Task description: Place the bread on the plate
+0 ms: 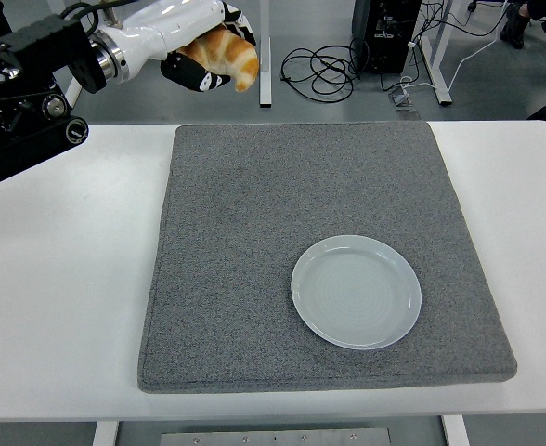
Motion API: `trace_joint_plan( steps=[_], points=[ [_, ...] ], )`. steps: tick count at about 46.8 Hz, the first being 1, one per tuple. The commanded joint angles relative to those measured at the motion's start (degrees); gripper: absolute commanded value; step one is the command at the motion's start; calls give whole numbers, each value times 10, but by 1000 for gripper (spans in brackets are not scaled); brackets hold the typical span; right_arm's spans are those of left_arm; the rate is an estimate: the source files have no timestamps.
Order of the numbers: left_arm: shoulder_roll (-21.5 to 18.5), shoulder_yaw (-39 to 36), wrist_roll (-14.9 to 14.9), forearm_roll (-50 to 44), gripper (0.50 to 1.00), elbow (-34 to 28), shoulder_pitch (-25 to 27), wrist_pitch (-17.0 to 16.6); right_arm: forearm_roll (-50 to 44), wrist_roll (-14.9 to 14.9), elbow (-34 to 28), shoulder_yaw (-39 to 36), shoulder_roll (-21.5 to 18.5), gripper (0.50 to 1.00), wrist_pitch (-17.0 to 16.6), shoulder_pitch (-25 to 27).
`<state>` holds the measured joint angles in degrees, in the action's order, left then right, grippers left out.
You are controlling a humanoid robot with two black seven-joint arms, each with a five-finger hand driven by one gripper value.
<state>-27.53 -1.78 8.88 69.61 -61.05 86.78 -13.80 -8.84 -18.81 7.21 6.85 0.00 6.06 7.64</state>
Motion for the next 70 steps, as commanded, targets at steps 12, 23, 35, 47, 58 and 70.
trace_joint_plan(
  steps=[12,23,35,47,58,70],
  points=[
    [5,-1,0,0,500,1,3,0,0,0,0,0,0,1000,0,0],
    [57,0,2,0,500,1,8,5,0,0,0,0,0,1000,0,0],
    [164,-13,1,3,500,1,16,10,0,0,0,0,0,1000,0,0],
    [253,-43,3,3,500,15,20,8,0,0,0,0,0,1000,0,0],
    [275,-49,12,2,500,10,13,4,0,0,0,0,0,1000,0,0],
    [275,-66,23,3,500,8,1,4,0,0,0,0,0,1000,0,0]
  ],
)
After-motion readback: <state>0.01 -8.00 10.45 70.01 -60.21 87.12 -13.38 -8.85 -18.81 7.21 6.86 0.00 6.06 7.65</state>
